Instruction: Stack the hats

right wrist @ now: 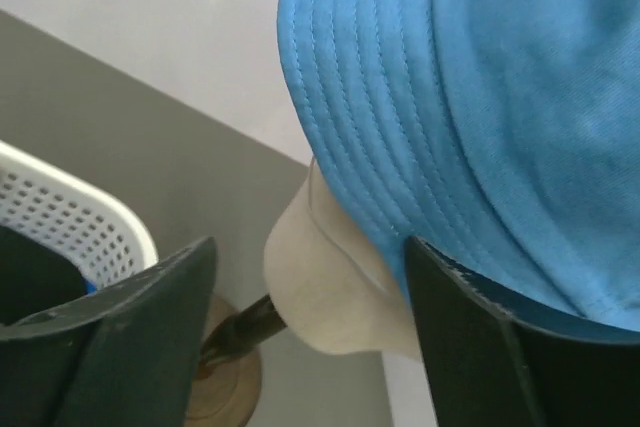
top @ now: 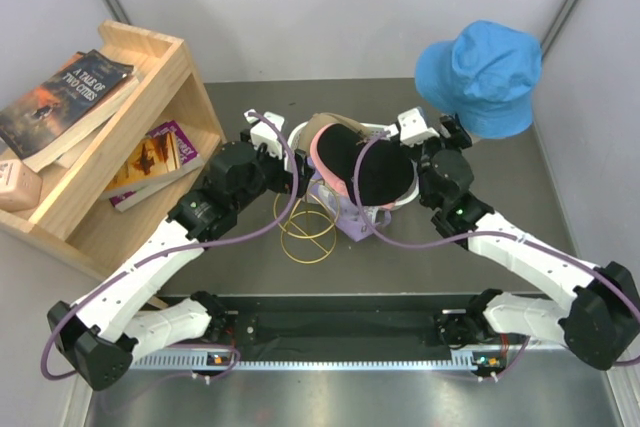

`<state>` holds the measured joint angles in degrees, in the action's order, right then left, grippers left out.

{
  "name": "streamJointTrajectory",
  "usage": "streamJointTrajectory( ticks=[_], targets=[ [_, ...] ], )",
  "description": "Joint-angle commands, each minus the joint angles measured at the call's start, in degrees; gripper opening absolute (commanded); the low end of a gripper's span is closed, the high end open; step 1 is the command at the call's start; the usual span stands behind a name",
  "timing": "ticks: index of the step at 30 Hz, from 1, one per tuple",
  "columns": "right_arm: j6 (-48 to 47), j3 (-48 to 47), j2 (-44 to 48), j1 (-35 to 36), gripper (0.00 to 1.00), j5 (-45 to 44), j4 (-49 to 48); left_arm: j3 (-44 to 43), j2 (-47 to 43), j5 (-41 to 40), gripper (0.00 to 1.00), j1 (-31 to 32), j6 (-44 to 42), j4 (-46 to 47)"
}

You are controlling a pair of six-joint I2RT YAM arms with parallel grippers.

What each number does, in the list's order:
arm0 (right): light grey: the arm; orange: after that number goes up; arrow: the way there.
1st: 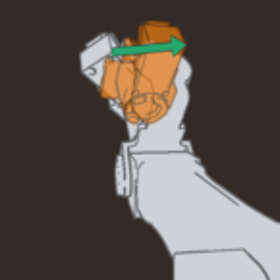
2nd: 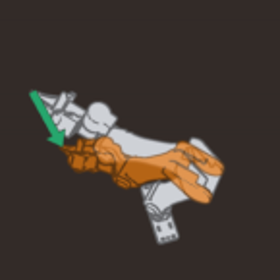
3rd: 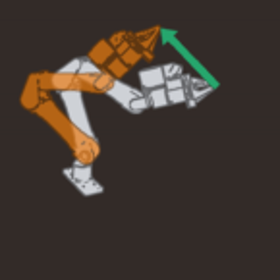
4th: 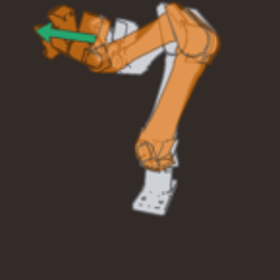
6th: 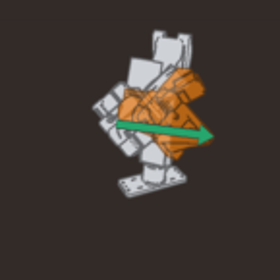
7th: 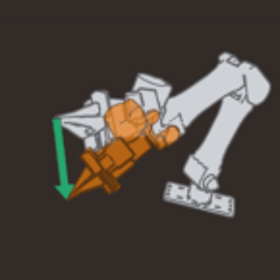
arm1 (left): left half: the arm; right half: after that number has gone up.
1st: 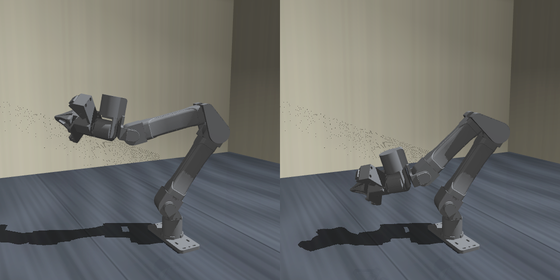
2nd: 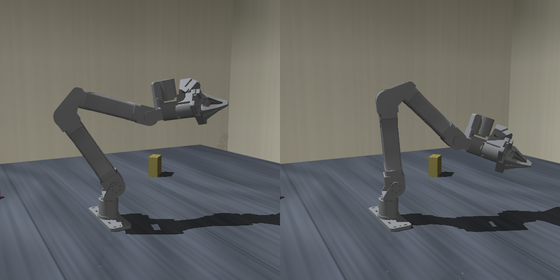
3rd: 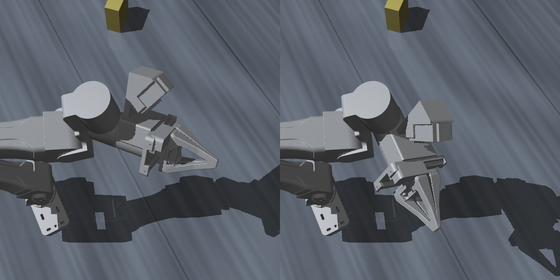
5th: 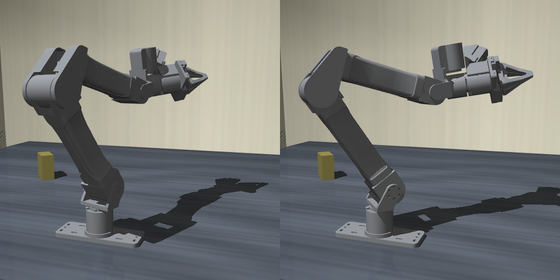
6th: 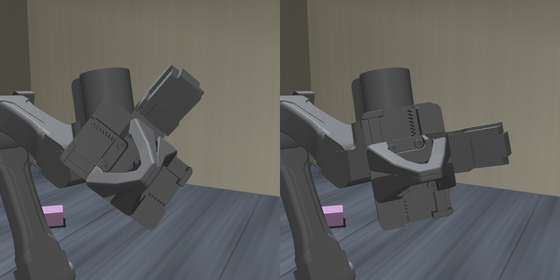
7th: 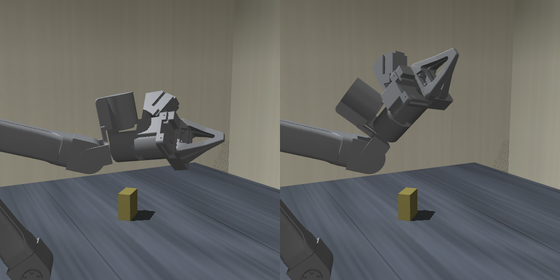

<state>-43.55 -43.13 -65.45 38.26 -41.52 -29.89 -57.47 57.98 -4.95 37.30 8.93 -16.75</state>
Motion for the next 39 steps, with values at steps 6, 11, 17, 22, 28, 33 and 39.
streamJointTrajectory(
  ticks=[6, 11, 17, 22, 28, 33, 39],
  targets=[
    [16.1, -1.5, 8.8, 3.5, 0.89, 7.3, 15.5, 0.6, 0.2, -1.5, 0.99, 0.3, -0.4, 2.4],
    [29.6, -2.2, 11.2, 4.0, 0.91, 16.8, 21.4, 0.7, -0.5, -3.4, 0.99, 0.2, -1.3, 2.3],
    [42.2, -2.0, 9.3, 4.0, 0.86, 26.8, 22.7, 0.9, -1.7, -5.7, 0.99, 0.3, -2.2, 2.5],
    [46.9, -3.0, 5.3, 4.0, 0.82, 24.8, 22.8, 1.1, -2.1, -6.3, 0.99, 0.2, -2.3, 2.6],
    [48.7, -2.9, 1.5, 2.9, 0.79, 22.8, 21.1, 1.1, -2.2, -6.3, 0.99, 0.3, -2.3, 2.6],
    [48.5, -1.5, 0.7, 1.1, 0.77, 24.0, 19.4, 1.1, -2.2, -6.1, 0.99, 0.3, -2.3, 2.7],
    [48.7, -0.4, -0.6, -1.0, 0.73, 27.5, 18.6, 1.1, -1.9, -6.2, 0.99, 0.2, -2.5, 2.6]
  ],
)
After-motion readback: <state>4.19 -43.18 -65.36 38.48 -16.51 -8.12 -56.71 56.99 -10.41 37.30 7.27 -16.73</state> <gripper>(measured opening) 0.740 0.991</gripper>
